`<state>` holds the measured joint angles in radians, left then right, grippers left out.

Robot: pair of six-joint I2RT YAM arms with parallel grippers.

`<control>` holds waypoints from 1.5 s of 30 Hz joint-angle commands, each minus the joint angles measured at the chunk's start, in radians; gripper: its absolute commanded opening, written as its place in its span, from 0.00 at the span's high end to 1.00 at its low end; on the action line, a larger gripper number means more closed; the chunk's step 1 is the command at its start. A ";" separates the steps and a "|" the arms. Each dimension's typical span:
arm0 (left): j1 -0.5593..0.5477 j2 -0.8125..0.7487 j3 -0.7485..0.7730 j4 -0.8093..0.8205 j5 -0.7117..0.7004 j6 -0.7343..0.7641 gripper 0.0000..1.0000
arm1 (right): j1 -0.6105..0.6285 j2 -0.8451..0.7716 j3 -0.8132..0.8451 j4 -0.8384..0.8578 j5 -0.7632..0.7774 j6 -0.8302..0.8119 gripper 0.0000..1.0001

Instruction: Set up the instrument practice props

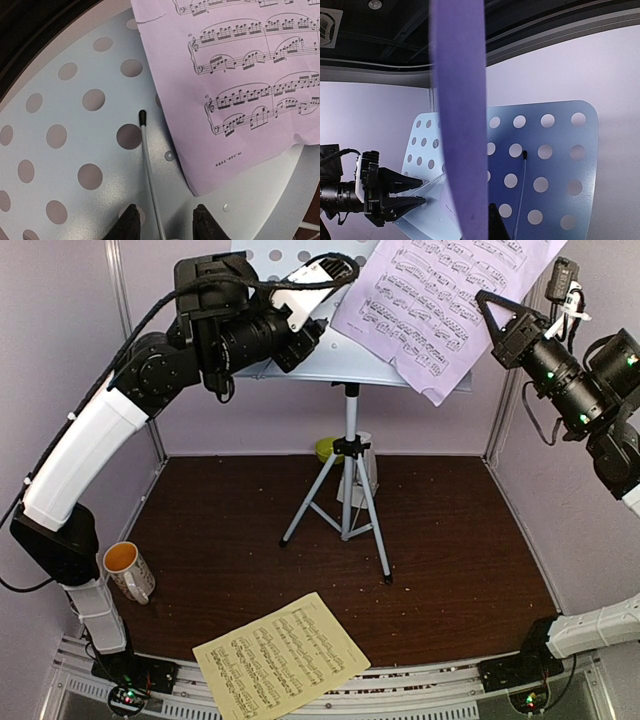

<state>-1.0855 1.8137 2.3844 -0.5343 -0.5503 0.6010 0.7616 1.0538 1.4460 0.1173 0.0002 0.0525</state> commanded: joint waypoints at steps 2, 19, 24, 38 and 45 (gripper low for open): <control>0.006 0.005 0.015 0.143 -0.057 0.042 0.71 | -0.016 0.000 -0.022 0.041 -0.004 0.024 1.00; 0.005 -0.035 -0.098 0.310 -0.078 0.087 1.00 | -0.040 -0.005 -0.044 0.047 -0.003 0.038 1.00; 0.006 -0.069 -0.177 0.438 -0.070 0.080 1.00 | -0.047 -0.002 -0.049 0.044 0.000 0.045 1.00; 0.006 -0.174 -0.383 0.654 0.066 -0.026 1.00 | -0.059 0.105 0.067 0.007 -0.102 -0.067 1.00; 0.006 -0.203 -0.460 0.752 0.082 -0.043 1.00 | -0.059 0.183 0.137 0.007 -0.193 -0.176 1.00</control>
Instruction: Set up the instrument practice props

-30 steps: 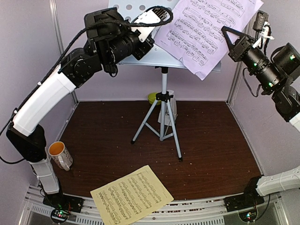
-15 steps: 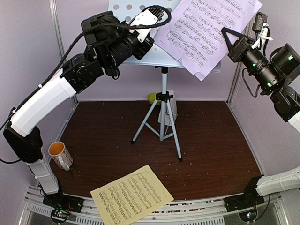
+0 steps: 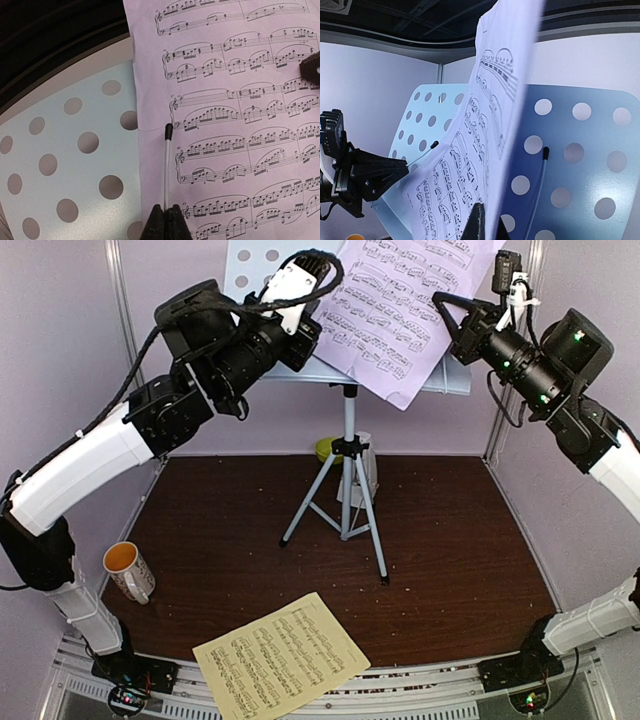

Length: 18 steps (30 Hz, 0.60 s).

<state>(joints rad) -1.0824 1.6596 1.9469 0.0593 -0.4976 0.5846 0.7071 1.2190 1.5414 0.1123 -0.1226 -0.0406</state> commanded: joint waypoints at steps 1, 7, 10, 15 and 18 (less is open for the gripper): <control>0.003 -0.052 -0.032 0.170 0.036 -0.028 1.00 | -0.005 0.026 0.054 0.013 -0.077 -0.097 1.00; 0.003 -0.059 -0.071 0.218 0.069 -0.029 1.00 | -0.018 0.106 0.142 0.013 -0.185 -0.202 1.00; 0.003 -0.067 -0.092 0.241 0.079 -0.027 1.00 | -0.028 0.157 0.208 0.008 -0.240 -0.245 1.00; 0.003 -0.086 -0.135 0.276 0.094 -0.020 1.00 | -0.037 0.262 0.339 -0.037 -0.356 -0.283 1.00; 0.003 -0.094 -0.147 0.295 0.086 -0.022 1.00 | -0.038 0.316 0.408 -0.058 -0.424 -0.301 1.00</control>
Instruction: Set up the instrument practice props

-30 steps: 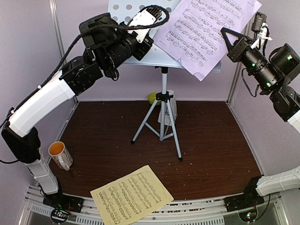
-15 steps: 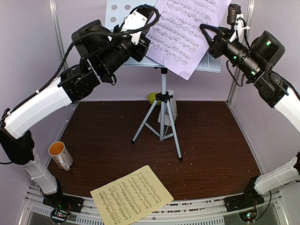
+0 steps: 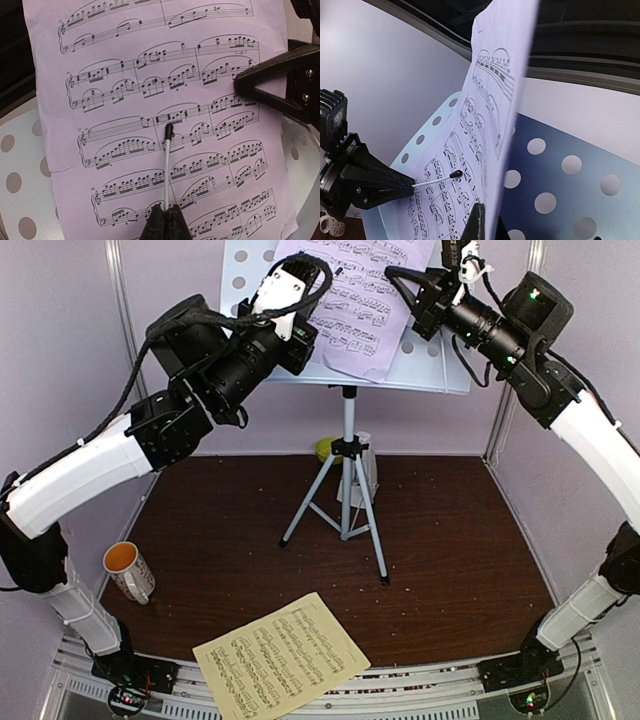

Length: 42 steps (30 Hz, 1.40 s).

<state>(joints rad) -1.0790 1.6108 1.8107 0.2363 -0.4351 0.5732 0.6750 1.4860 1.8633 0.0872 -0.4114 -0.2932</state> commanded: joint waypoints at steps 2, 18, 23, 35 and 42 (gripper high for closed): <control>-0.001 -0.048 -0.016 0.126 0.020 -0.014 1.00 | -0.006 0.082 0.139 -0.058 -0.173 -0.059 1.00; -0.001 -0.071 -0.053 0.151 0.039 -0.003 1.00 | -0.005 0.199 0.256 -0.014 -0.240 -0.062 0.80; -0.001 -0.073 -0.053 0.152 0.040 0.004 1.00 | -0.006 0.210 0.256 0.017 -0.232 -0.034 0.70; 0.001 -0.074 -0.056 0.155 0.042 0.012 1.00 | -0.006 0.100 0.050 0.098 -0.109 -0.019 0.53; 0.001 -0.083 -0.065 0.158 0.041 0.015 1.00 | -0.009 0.043 -0.029 0.093 -0.087 -0.018 0.52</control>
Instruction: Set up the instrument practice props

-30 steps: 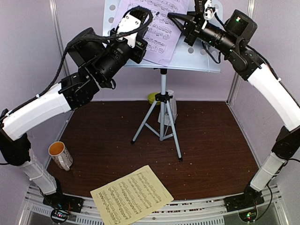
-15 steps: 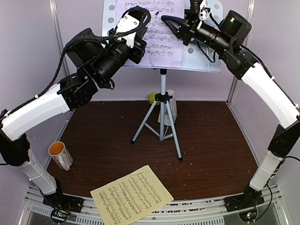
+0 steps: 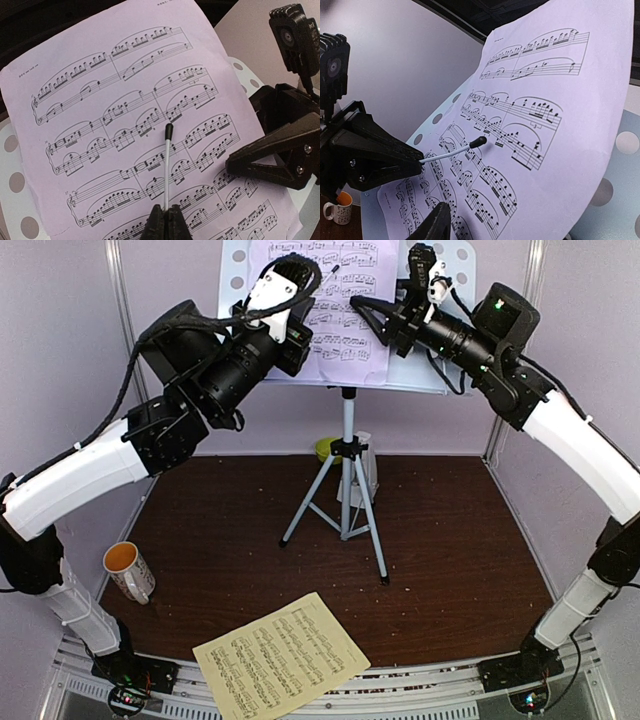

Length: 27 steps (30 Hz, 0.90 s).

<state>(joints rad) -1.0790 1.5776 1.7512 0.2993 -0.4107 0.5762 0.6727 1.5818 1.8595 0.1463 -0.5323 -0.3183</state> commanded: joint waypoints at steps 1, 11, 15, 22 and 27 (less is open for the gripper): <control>0.000 -0.052 -0.008 0.096 0.015 0.014 1.00 | -0.007 -0.059 -0.035 0.038 0.034 0.014 0.52; 0.002 -0.062 -0.019 0.100 0.012 0.028 1.00 | -0.007 -0.065 -0.066 0.077 0.019 0.065 0.79; 0.001 -0.062 -0.015 0.095 0.016 0.024 1.00 | -0.007 -0.057 -0.057 0.079 0.007 0.080 0.89; 0.002 -0.059 -0.014 0.090 0.021 0.021 1.00 | -0.005 -0.024 -0.015 0.086 0.003 0.119 1.00; 0.001 -0.057 -0.012 0.098 0.023 0.023 1.00 | 0.001 -0.001 -0.002 0.112 0.002 0.160 1.00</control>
<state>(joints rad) -1.0790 1.5578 1.7290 0.3069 -0.4061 0.5934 0.6716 1.5608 1.8286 0.2138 -0.5232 -0.2050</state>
